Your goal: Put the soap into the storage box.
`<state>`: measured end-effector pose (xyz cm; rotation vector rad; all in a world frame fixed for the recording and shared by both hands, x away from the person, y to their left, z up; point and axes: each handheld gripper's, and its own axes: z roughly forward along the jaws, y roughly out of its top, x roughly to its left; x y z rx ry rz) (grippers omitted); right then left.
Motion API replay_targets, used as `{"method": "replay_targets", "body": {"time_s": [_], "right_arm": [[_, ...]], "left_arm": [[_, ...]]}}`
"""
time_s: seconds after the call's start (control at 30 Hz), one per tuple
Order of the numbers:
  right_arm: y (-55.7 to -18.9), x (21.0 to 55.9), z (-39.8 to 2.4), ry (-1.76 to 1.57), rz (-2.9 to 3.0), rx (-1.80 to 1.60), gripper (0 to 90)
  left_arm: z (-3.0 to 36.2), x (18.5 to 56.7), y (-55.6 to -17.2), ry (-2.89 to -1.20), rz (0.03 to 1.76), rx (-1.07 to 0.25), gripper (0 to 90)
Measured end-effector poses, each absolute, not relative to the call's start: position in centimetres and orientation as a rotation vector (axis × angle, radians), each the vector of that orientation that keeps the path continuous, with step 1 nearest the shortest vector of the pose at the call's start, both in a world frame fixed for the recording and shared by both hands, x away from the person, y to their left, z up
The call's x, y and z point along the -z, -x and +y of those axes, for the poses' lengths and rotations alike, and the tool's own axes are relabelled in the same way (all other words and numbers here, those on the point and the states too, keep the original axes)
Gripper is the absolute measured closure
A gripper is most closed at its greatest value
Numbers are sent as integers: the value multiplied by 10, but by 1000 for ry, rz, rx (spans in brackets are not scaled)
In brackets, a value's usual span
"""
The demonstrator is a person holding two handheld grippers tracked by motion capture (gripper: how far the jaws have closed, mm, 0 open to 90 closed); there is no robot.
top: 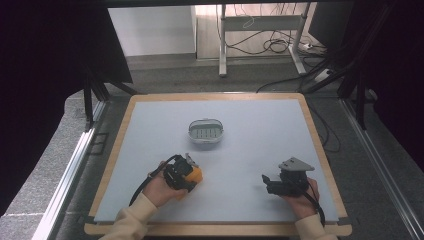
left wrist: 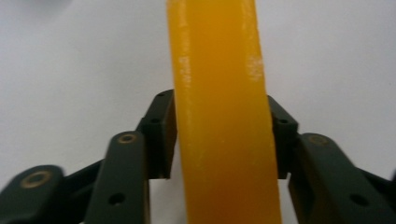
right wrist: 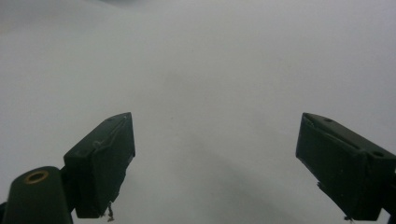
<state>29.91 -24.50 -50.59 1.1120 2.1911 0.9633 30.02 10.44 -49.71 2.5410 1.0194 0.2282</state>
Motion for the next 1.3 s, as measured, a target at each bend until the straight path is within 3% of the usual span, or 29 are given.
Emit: {"method": "replay_targets", "body": {"time_s": [0.37,1.3], "right_arm": [[-299,505,-246,-1109,2186,-967,120],[-297,502,-246,-1111,2175,-968,120]], "left_arm": [[103,495,-300,-2544,1025,-209,618],[132,465,-303,-2450,962,-151,620]]}}
